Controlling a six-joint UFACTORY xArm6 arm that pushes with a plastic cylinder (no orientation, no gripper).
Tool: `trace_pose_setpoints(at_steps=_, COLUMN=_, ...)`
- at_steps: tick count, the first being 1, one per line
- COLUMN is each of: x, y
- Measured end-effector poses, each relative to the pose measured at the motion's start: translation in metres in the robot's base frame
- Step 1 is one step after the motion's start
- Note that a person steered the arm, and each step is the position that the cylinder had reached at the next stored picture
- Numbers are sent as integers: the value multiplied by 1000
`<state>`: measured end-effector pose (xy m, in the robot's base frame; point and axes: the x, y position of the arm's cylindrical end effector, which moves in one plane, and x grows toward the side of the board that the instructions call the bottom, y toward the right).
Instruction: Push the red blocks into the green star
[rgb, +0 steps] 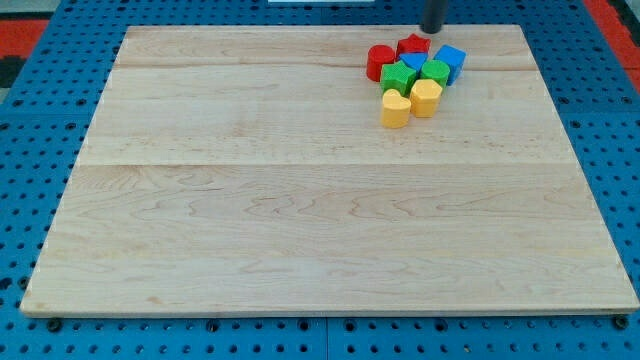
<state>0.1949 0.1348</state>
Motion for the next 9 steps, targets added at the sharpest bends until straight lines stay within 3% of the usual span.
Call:
trace_pose_setpoints(at_steps=2, x=2, y=-25)
trace_pose_setpoints(at_steps=5, x=42, y=1)
trace_pose_setpoints(at_steps=8, x=47, y=-12)
trace_pose_setpoints(at_steps=9, x=72, y=-29)
